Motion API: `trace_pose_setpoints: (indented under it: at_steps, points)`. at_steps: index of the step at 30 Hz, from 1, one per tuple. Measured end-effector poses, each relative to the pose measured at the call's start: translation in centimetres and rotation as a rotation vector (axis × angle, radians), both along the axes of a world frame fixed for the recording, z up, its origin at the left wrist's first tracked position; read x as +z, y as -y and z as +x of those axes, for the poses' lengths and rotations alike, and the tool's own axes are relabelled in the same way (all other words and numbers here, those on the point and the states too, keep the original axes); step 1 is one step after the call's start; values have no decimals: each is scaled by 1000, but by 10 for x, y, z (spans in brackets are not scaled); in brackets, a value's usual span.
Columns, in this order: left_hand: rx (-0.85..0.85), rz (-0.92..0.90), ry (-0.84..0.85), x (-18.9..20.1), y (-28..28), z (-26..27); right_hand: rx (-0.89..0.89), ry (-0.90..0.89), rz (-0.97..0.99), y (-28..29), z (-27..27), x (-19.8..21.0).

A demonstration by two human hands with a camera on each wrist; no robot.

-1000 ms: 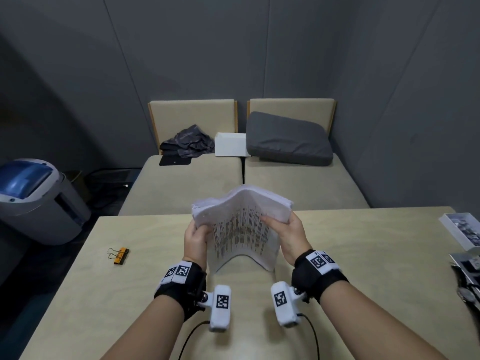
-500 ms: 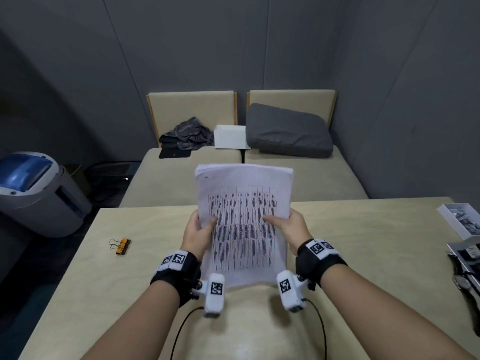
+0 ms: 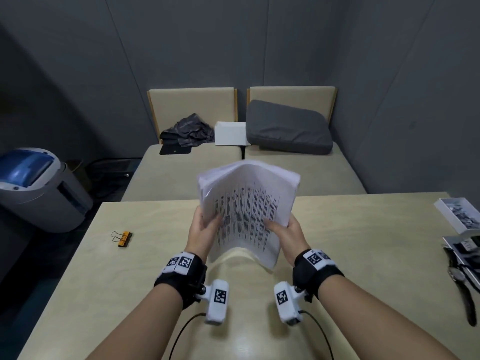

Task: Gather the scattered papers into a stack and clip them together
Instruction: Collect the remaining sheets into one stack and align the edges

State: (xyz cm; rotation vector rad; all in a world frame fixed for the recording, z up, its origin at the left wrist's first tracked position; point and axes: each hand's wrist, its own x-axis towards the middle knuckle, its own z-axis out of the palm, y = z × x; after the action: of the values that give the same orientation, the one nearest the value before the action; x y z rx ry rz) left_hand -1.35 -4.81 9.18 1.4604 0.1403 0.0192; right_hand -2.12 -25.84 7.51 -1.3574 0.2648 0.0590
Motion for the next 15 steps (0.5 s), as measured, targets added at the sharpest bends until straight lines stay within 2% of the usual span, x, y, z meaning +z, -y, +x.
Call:
trace_pose_setpoints:
  at_steps: [5,11,15]
  points:
    - [16,48,-90,-35,-12,-14,99,-113,-57,-5,-13,-31]
    - [15,55,-130,-45,-13,-6,185,-110,-66,-8,-11,-26]
    - [-12,93,-169,-59,-9,-3,224,-148,-138,-6,-8,-29]
